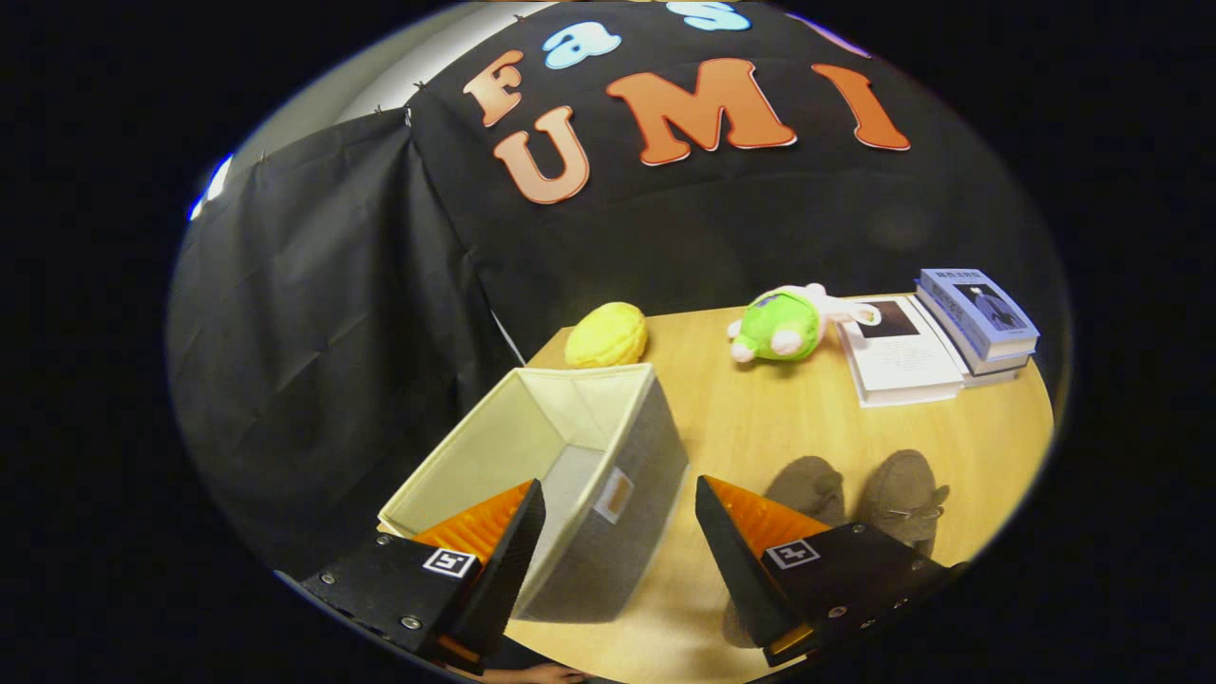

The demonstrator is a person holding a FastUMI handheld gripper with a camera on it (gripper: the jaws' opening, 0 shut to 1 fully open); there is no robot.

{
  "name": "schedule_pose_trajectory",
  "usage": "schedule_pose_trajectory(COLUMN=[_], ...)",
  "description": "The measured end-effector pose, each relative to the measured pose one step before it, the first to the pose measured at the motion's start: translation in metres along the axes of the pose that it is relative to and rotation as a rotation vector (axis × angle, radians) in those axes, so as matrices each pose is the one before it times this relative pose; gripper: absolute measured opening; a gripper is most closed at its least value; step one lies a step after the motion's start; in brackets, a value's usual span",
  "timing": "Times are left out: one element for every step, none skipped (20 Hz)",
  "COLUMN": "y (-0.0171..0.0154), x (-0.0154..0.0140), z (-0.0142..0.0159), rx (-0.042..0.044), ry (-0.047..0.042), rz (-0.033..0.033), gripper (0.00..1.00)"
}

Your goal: Open the storage box then place both shoes into the box .Put the left shoe in first, then the right shoe, with the right side of both shoes facing outward in a uniform manner.

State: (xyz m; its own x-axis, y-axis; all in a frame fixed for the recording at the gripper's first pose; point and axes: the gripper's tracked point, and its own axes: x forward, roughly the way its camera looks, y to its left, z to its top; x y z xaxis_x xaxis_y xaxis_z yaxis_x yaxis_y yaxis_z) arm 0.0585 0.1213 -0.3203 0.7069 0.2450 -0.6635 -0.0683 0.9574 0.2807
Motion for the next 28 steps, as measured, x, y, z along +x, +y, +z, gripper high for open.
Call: schedule_pose_trajectory(y=[-0.01459,-0.01745,-0.01562,-0.01641,-0.01269,-0.01001,-0.00893,-0.00530,-0.00412,-0.00022,0.00038,-0.00540,-0.00864,-0.00680,-0.00285,0.00330,0.00302,-0.00131,-0.00069,0.00293,0.00161,-0.00234,0.00034,-0.00123,-0.00077,-0.00145,-0.00273,-0.00932], x=[-0.00420,-0.00290,-0.00077,-0.00203,0.00007,-0.00359,-0.00390,0.00165,0.00399,0.00518,0.00570,0.00574,0.00472,0.00371,0.00385,0.00259,0.00306,0.00266,0.00165,0.00377,0.00254,0.00128,0.00170,0.00160,-0.00025,0.00004,0.00331,0.00554], z=[-0.00188,-0.00473,-0.00382,-0.00416,-0.00587,-0.00878,-0.00907,-0.00635,-0.00700,-0.00870,-0.00949,-0.00541,-0.00202,-0.00006,-0.00104,-0.00152,0.00114,0.00011,-0.00073,-0.00121,0.00006,-0.00018,-0.00062,-0.00117,-0.00039,-0.00133,-0.00274,-0.00442], rx=[0.00182,0.00030,0.00041,0.00177,0.00239,-0.00211,-0.00610,-0.00837,0.00324,0.02377,0.02070,0.01394,0.01194,0.00328,0.00754,0.01469,0.00627,-0.00671,-0.01030,-0.01014,-0.01245,-0.01263,-0.00081,0.00221,-0.00118,-0.00699,-0.02322,-0.03842], ry=[0.00207,0.00346,0.00650,0.00646,0.01048,0.01381,0.01161,0.01077,0.01704,0.02258,0.02759,0.01694,0.00475,-0.00422,0.00183,0.00217,-0.00466,0.00173,0.00377,0.00160,0.00089,0.00117,0.00706,0.00396,0.00109,0.00749,0.00855,0.01583], rz=[-0.02727,-0.03018,-0.03315,-0.03405,-0.02797,-0.02257,-0.01917,-0.01609,-0.01027,0.00595,0.00879,-0.01117,-0.02309,-0.02178,-0.00449,0.01482,0.01041,-0.01083,-0.00992,0.00335,-0.00306,-0.01233,-0.00408,-0.01330,-0.01142,-0.01597,-0.02175,-0.04631], gripper=[0.95,0.94,0.94,0.92,0.92,0.89,0.88,0.86,0.85,0.85,0.85,0.84,0.84,0.83,0.82,0.81,0.80,0.77,0.75,0.70,0.68,0.64,0.63,0.61,0.60,0.58,0.55,0.52])
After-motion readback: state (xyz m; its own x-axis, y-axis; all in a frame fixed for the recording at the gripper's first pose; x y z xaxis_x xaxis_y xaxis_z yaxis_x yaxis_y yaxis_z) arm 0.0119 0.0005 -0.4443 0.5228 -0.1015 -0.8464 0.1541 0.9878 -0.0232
